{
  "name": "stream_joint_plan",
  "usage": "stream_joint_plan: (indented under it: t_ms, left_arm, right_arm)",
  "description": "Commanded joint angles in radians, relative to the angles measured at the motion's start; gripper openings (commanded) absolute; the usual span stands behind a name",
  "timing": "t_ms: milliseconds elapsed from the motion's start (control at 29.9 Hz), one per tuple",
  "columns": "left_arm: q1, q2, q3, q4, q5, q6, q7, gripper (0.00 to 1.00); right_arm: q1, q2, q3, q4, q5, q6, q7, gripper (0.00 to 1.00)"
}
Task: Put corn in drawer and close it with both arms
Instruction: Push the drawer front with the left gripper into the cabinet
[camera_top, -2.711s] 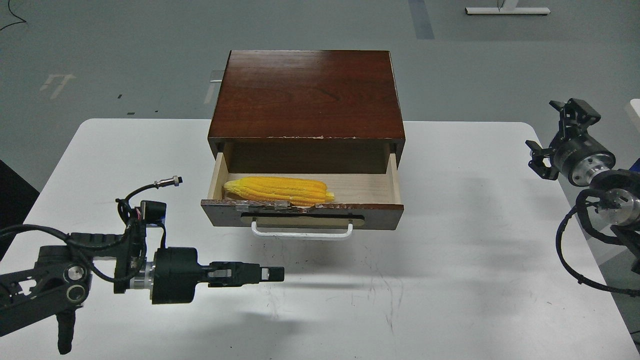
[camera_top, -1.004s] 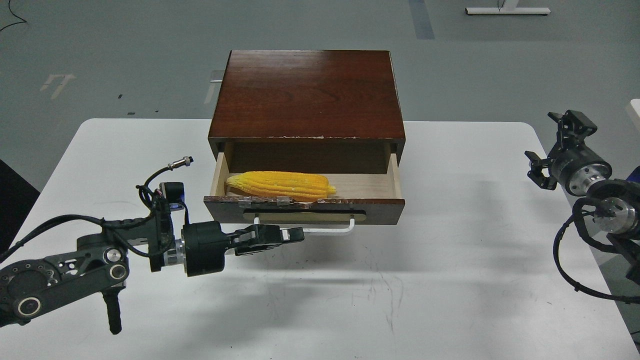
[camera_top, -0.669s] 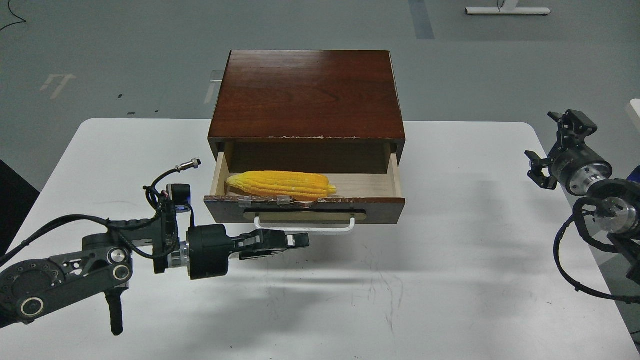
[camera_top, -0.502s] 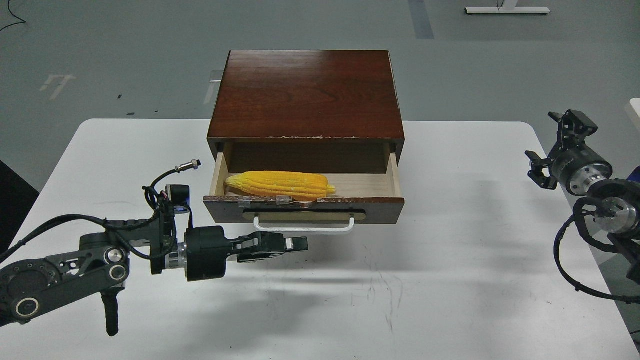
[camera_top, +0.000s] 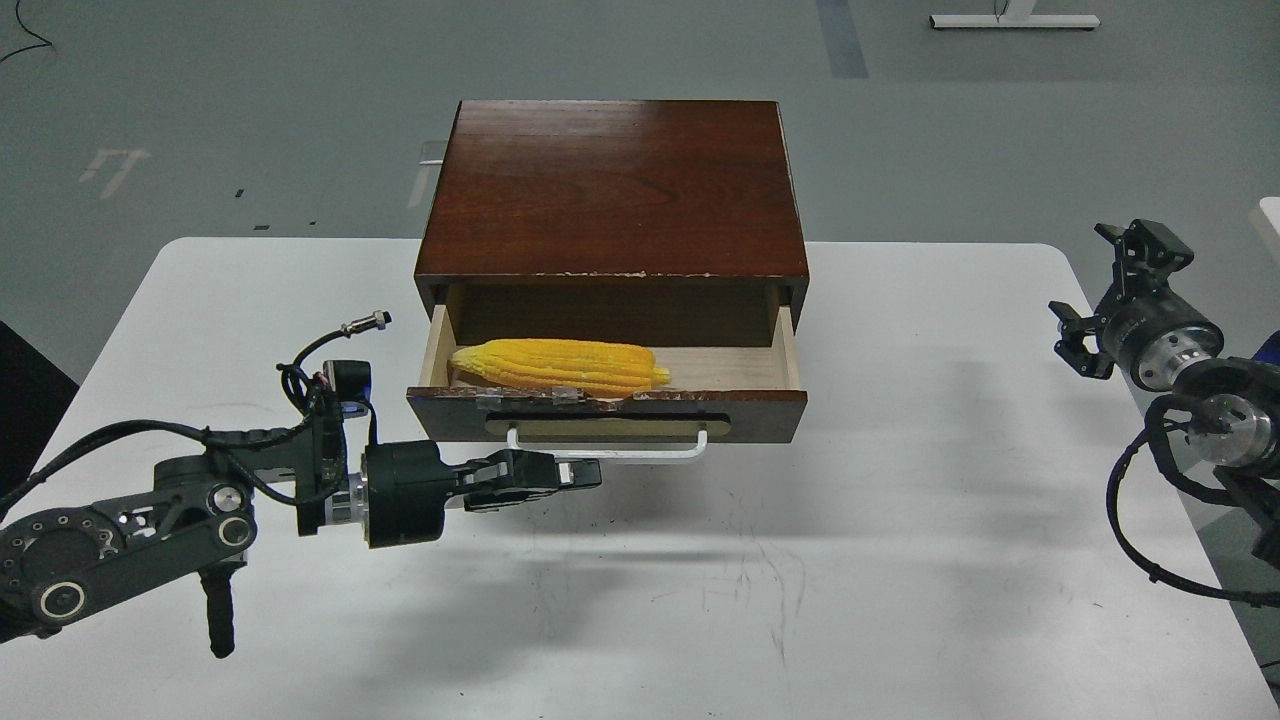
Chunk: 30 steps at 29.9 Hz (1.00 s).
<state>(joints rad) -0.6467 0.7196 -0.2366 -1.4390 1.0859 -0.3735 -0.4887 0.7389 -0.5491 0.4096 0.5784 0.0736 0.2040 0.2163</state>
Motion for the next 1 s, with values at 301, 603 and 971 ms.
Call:
stream_joint_plan:
  t_ms: [301,603,971]
  left_arm:
    - [-0.037,-0.052,0.000,0.103,-0.003,-0.008,0.000,0.00]
    - [-0.070,-0.078,-0.003,0.130,-0.006,-0.008,0.000,0.00]
    - [-0.107,-0.138,-0.015,0.210,-0.008,-0.064,0.000,0.00]
  right_arm:
    - [-0.001,0.000,-0.040,0.000,0.000,0.000,0.020,0.96]
    - [-0.012,-0.003,-0.041,0.000,0.000,0.003,0.020,0.96]
    - [-0.012,-0.009,-0.040,0.000,0.000,0.005,0.020,0.96]
